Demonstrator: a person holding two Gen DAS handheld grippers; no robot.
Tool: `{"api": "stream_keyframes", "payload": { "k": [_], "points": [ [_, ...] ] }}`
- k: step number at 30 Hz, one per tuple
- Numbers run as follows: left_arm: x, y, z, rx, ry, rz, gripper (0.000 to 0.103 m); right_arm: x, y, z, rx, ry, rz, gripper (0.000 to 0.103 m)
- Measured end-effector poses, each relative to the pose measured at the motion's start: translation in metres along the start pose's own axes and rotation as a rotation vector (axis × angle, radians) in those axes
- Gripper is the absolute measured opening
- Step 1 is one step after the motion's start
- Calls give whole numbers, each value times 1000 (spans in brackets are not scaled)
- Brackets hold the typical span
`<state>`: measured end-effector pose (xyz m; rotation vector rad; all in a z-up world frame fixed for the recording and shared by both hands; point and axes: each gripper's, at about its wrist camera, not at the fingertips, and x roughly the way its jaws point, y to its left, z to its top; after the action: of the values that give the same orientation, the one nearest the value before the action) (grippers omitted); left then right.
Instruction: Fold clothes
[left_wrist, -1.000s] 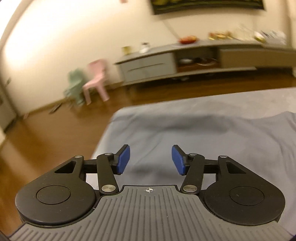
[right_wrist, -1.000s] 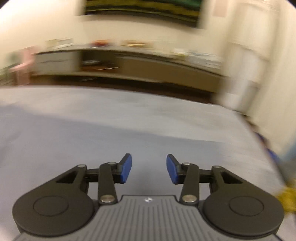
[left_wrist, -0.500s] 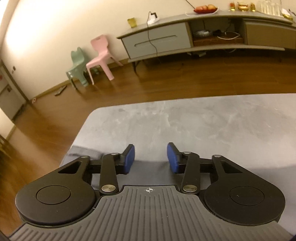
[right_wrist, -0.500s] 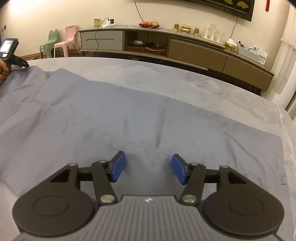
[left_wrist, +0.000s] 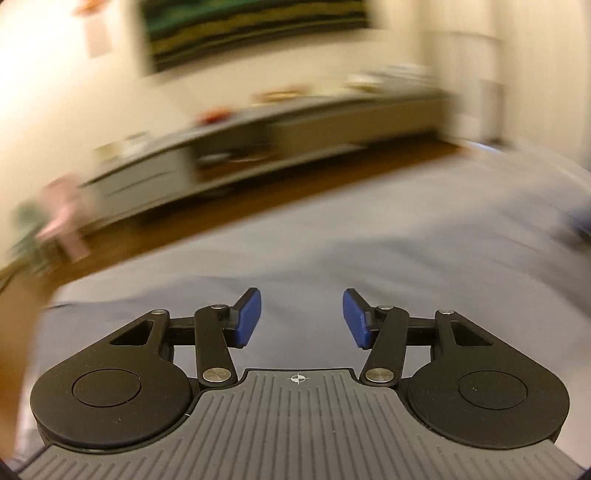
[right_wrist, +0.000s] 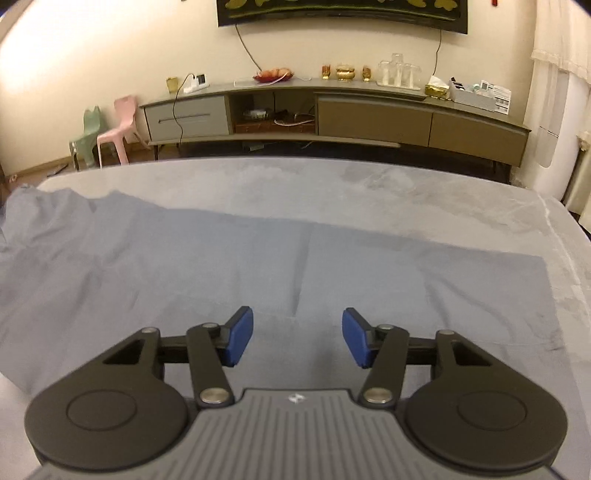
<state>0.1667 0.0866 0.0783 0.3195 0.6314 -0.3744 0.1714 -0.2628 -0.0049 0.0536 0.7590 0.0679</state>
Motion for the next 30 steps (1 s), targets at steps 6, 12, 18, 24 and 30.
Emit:
{"api": "stream_keyframes", "payload": {
  "k": [6, 12, 18, 24, 30],
  "points": [
    [26, -106, -50, 168, 86, 49, 42, -8, -36, -22, 62, 62, -97, 49],
    [27, -94, -41, 26, 148, 106, 45, -39, -99, -45, 220, -20, -92, 51],
    [-8, -114, 9, -66, 54, 92, 43, -74, -165, -75, 414, -70, -253, 63],
    [-3, -189, 87, -148, 39, -172, 48, -65, -150, -85, 216, -26, -236, 36],
    [53, -306, 165, -92, 108, -379, 54, -63, -102, -84, -8, -33, -346, 10]
  ]
}}
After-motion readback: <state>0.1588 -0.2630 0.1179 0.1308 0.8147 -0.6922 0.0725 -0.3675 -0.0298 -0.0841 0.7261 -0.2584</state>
